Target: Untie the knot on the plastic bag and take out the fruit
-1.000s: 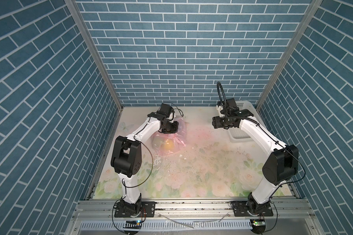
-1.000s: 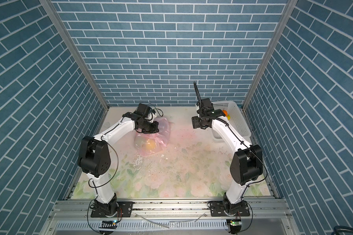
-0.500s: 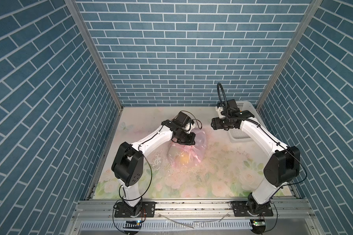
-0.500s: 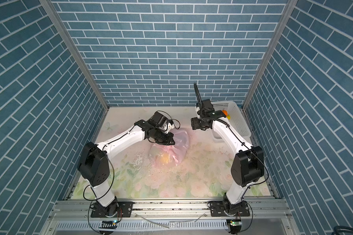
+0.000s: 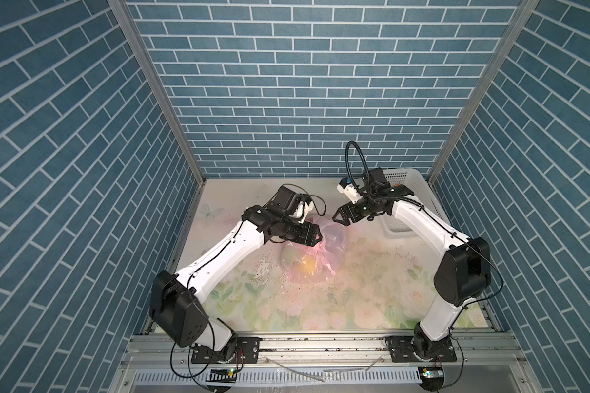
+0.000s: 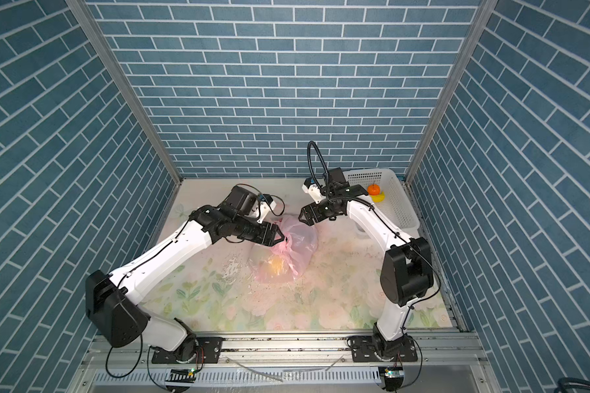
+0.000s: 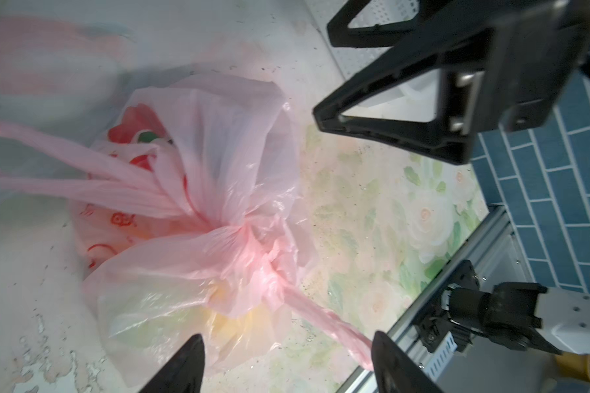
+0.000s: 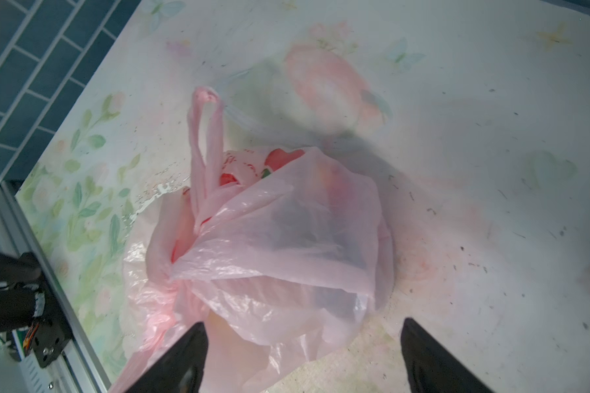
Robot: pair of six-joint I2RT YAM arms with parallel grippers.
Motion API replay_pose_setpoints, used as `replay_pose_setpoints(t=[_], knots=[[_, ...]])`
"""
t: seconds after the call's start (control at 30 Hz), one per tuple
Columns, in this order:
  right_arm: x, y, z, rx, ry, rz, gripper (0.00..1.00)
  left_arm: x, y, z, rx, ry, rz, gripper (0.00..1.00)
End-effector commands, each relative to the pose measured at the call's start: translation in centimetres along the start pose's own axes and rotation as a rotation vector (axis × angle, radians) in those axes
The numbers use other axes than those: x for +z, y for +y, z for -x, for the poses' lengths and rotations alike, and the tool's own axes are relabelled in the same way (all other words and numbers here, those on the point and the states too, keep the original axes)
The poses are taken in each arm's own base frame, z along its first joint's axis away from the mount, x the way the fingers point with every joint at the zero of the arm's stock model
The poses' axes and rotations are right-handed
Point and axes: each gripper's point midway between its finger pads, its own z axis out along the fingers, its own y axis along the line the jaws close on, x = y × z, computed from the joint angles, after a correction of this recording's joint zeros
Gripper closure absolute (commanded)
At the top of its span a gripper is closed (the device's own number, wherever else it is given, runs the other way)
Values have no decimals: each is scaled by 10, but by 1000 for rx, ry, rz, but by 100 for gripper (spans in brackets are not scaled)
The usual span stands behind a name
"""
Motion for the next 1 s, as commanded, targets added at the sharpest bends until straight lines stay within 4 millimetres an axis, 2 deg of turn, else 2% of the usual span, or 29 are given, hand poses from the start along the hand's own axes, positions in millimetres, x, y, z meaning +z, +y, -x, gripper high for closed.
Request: replay_pose_setpoints(t=[0.0, 0.13, 0.33, 0.57, 0.67, 0.8, 0.87, 0.97], knots=[[5, 19, 8, -151, -12, 60, 12, 18, 29, -18, -36, 21, 102, 21], [17, 26, 12, -241, 0, 52, 11, 33, 28, -17, -40, 11, 86, 19], [28, 25, 20, -280, -1, 66, 11, 50, 25, -11, -18, -1, 89, 19], [30, 27, 19, -290, 1, 78, 11, 74, 24, -9, -12, 14, 77, 28], [29, 30, 20, -295, -4, 89, 11, 81, 28, -8, -15, 19, 89, 46], [30, 36, 21, -305, -13, 124, 11, 80, 30, -9, -16, 13, 95, 73], [33, 41, 21, -316, -13, 140, 11, 79, 30, -10, -12, 12, 95, 82], [40, 47, 21, -337, -7, 152, 12, 76, 28, -11, -2, 2, 85, 85]])
